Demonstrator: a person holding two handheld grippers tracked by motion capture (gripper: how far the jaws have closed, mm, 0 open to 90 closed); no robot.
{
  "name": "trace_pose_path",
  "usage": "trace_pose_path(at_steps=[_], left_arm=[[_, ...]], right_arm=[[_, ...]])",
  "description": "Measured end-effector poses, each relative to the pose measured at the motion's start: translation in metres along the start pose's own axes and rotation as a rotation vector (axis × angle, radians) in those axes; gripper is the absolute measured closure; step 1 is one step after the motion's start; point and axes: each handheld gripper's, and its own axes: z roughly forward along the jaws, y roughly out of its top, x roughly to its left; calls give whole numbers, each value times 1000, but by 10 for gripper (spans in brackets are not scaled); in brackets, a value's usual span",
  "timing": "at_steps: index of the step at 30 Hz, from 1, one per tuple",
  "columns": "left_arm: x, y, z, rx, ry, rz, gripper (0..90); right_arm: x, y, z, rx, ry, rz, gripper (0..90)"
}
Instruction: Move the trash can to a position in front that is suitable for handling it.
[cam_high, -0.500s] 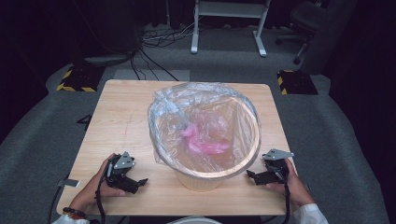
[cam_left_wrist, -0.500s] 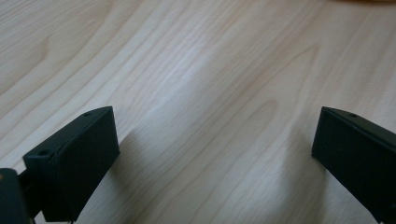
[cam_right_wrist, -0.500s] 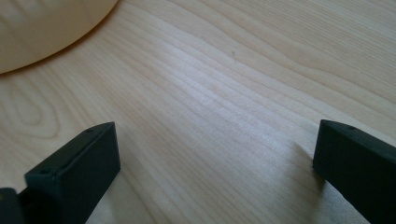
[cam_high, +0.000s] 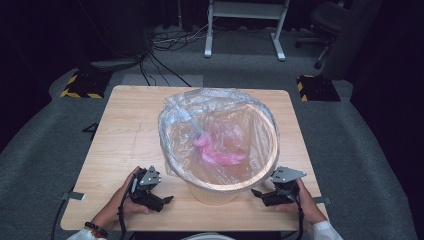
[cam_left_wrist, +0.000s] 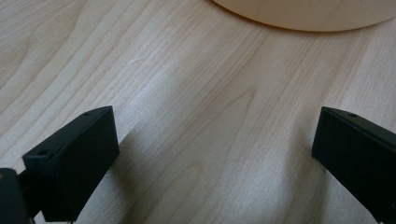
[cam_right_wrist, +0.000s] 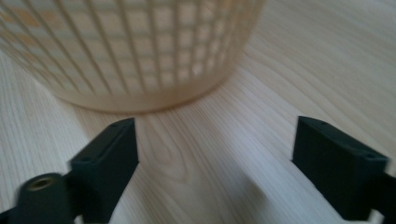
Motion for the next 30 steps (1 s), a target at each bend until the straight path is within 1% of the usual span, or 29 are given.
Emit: trace_pose_path(at_steps=[1, 2, 4, 5, 6, 7, 8, 11, 14, 15, 16, 20, 21, 22, 23, 25, 26, 28, 30], left_arm=[[0, 0, 0, -1, -2, 2, 4], [-1, 1, 1, -1, -5, 3, 4], [-1, 2, 2, 0, -12, 13, 4], [-1, 2, 2, -1, -16, 16, 4], [-1, 2, 2, -1, -16, 16, 4], [-1, 3, 3, 1, -18, 18, 4], [-1, 4, 3, 0, -22, 22, 4], [-2, 4, 4, -3, -38, 39, 10], [-2, 5, 4, 1, -52, 56, 10], [-3, 5, 4, -1, -62, 63, 10], [-4, 4, 4, 0, -80, 82, 10], [-4, 4, 4, 1, -78, 80, 10], [-4, 3, 3, 1, -76, 74, 11], [-5, 3, 3, -1, -78, 67, 13], [-5, 2, 2, 1, -73, 62, 13], [-4, 0, 0, 1, -64, 54, 14], [-4, -1, -1, -1, -63, 55, 15], [-3, -3, -2, -2, -62, 53, 18], [-3, -4, -3, -2, -61, 46, 17]], right_arm=[[4, 4, 2, -7, 4, -14, 158], [8, 6, 4, -25, 12, -30, 175], [13, 10, 9, -45, 31, -33, 158], [17, 15, 15, -36, 47, -44, 143], [17, 15, 15, -36, 47, -44, 143], [19, 17, 18, -26, 40, -63, 162], [21, 18, 21, -22, 30, -74, 150], [21, 24, 31, -32, 45, -83, 146], [21, 28, 35, -33, 33, -91, 151], [21, 30, 37, -32, 29, -94, 151], [20, 33, 42, -39, 41, -106, 149], [18, 38, 50, -44, 40, -98, 148], [17, 39, 51, -41, 35, -98, 147], [15, 38, 52, -23, 22, -100, 166], [15, 38, 52, -23, 22, -100, 166], [14, 34, 48, 35, -39, -127, 180], [12, 30, 45, 51, -53, -131, 168], [5, 21, 37, 81, -53, -89, 169], [-3, 12, 29, 99, -59, -48, 171]])
